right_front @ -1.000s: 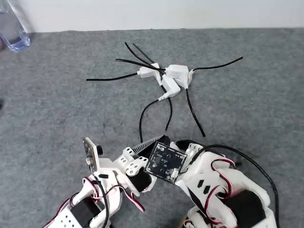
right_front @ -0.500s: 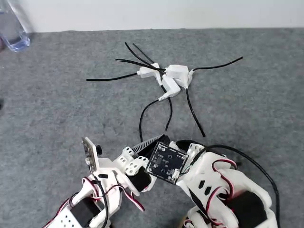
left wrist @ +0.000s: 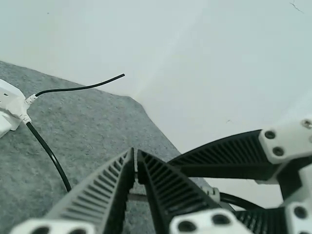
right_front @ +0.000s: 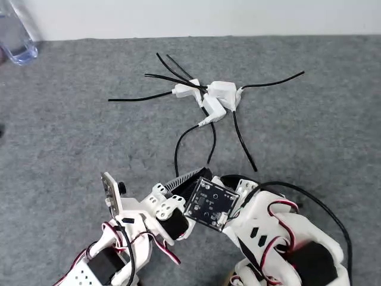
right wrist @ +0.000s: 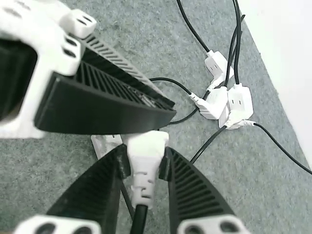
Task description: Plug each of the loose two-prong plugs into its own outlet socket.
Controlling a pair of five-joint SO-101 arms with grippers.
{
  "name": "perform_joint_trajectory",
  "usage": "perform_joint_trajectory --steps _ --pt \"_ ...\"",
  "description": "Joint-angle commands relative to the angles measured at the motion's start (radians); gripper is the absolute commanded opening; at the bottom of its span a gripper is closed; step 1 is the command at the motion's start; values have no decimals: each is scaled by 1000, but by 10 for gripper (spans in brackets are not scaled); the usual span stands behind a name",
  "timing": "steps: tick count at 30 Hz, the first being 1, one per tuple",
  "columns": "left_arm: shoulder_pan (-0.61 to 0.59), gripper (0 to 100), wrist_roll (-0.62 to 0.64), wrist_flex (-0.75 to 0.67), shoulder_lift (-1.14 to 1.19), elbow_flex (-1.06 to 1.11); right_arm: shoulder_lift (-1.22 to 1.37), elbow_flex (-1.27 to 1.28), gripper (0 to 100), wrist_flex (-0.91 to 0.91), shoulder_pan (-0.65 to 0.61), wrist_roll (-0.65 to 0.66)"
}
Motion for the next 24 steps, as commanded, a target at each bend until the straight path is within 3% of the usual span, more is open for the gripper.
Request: perform_joint_trajectory --steps 1,24 --pt "-2 13 -9 12 -11 4 -12 -91 9 -4 -18 -18" --pt "-2 13 -8 12 -11 4 -10 -143 9 30 -19 -20"
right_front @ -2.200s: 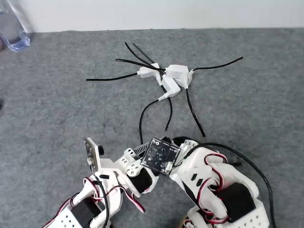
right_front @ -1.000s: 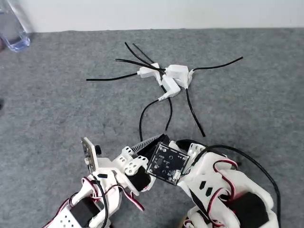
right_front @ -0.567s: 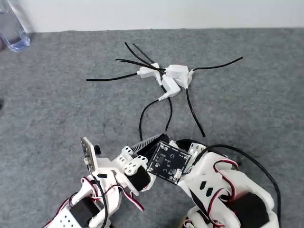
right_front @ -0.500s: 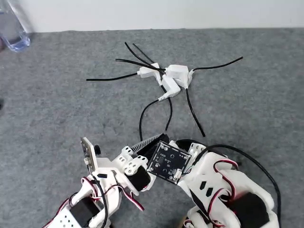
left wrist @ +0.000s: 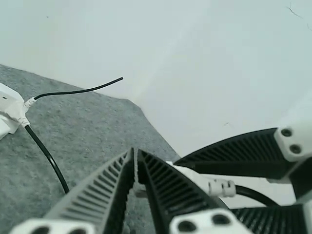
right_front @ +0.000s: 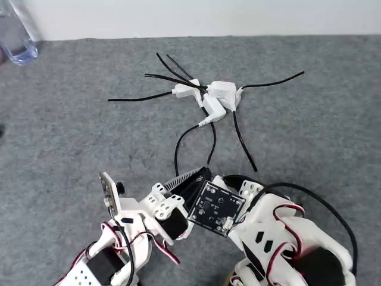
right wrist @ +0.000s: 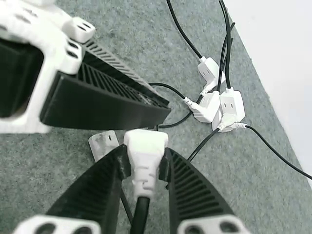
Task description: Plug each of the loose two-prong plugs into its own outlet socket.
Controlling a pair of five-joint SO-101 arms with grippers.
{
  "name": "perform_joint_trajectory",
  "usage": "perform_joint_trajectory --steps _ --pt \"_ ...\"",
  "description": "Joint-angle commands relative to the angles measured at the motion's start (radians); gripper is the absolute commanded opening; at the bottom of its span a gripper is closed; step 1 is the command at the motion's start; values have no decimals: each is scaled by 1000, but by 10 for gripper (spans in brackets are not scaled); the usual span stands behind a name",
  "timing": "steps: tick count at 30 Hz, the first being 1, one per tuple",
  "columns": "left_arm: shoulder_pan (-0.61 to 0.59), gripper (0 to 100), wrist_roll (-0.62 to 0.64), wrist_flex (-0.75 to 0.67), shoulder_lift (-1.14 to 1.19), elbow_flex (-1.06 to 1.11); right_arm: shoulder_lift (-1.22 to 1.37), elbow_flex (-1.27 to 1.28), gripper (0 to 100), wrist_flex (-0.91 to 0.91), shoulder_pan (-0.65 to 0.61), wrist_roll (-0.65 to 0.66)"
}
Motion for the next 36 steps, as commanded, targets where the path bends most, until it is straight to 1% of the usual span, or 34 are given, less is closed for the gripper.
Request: perform_joint_trajectory --steps 1,5,9,13,19,22,25,29,31,34,36 --pt "-2 13 -9 14 -9 8 -8 -69 9 -8 -12 -15" --pt "-8 13 -11 14 -9 5 -7 -28 9 -16 -5 -8" --pt "-94 13 -11 8 -9 -25 -1 -23 9 -27 15 2" --pt "-215 13 -11 11 -9 -53 50 -28 9 -39 99 20" --pt "-400 13 -11 23 -9 -44 171 -52 9 -42 153 18" --pt "-540 13 -12 87 -9 -39 225 -130 9 -27 205 21" --pt "-698 13 -26 210 -9 -42 335 -222 9 50 217 60" --pt "-907 13 -196 350 -9 -44 516 -338 9 139 222 74" --pt "-994 13 -278 408 -9 -44 584 -377 9 171 217 117" --pt "-1092 13 -387 505 -9 -39 671 -410 9 186 214 180" --pt "-1137 13 -446 572 -9 -36 723 -408 9 180 219 238"
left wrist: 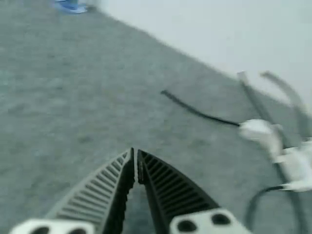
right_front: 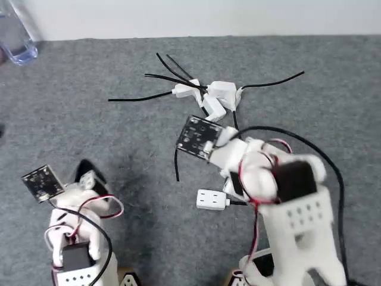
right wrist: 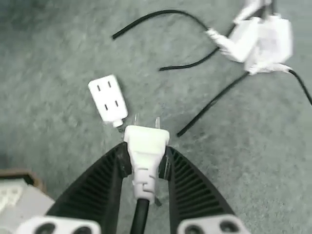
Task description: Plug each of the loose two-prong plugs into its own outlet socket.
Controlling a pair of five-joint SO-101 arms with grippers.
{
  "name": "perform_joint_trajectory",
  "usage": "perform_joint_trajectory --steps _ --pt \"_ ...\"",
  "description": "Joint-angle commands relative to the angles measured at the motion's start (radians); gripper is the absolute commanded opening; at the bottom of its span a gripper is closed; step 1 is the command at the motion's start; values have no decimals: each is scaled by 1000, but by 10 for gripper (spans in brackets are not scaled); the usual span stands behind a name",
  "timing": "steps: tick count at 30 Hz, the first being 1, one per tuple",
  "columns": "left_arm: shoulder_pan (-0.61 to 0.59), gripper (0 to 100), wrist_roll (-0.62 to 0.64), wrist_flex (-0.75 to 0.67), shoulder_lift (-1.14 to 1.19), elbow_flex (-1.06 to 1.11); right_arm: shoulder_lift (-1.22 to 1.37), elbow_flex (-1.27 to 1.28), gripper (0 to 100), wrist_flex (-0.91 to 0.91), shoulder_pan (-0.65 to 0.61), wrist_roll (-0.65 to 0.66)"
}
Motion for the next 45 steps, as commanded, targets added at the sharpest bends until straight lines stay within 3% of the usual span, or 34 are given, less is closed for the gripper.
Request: perform_joint_trajectory --steps 1,4,9,14,23,31,45 --pt "-83 13 -118 115 -9 -22 93 -54 10 13 10 104" --pt "-101 13 -199 204 -9 7 189 -54 10 16 12 203" --pt "-103 13 -301 230 -8 22 317 -21 10 7 -4 404" --pt "-106 13 -318 245 -8 22 430 -18 10 13 -31 486" --pt "-106 13 -318 247 -8 22 535 14 10 -68 -226 384" --pt "-106 13 -319 249 -8 22 541 77 10 -194 -232 316" --pt "-106 13 -319 250 -8 22 539 147 10 -265 -211 319"
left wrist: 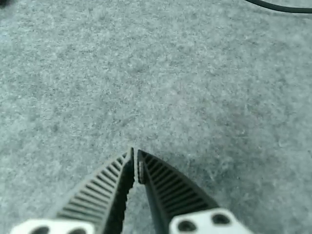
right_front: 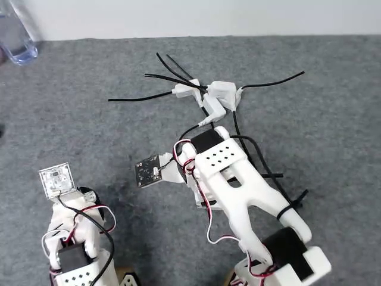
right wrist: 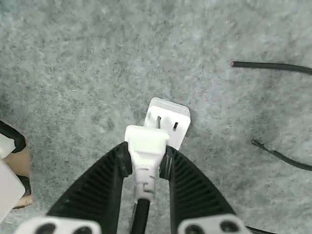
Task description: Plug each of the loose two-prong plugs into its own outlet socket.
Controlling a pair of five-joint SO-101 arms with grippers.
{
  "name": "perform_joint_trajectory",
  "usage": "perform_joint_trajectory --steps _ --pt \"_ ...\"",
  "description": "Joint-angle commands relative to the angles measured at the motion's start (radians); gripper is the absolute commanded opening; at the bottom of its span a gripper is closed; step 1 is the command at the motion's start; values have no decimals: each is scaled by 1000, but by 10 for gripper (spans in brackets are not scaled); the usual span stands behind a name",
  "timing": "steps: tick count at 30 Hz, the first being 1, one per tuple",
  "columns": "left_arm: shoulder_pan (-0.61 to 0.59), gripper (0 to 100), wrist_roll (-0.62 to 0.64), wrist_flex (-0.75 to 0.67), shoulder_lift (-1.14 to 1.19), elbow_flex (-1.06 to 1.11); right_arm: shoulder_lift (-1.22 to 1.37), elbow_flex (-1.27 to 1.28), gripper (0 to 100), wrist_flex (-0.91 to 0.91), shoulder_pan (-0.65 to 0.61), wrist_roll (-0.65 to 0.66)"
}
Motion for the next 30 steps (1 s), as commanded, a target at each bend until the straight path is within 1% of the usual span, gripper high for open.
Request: perform_joint_trajectory --steps 1,4,7,13,20,30 --pt "-8 13 -8 0 -8 -7 -5 -9 10 -15 25 -3" --pt "-8 13 -8 0 -8 -7 -5 -6 10 -8 70 34" --pt "-8 13 -8 0 -8 -7 -5 -5 10 -15 93 38" --pt "-8 13 -8 0 -8 -7 -4 -5 10 -18 91 64" --pt "-8 13 -8 0 -8 -7 38 5 10 -68 91 61" --pt "-9 13 -8 0 -8 -7 85 0 10 -73 91 66"
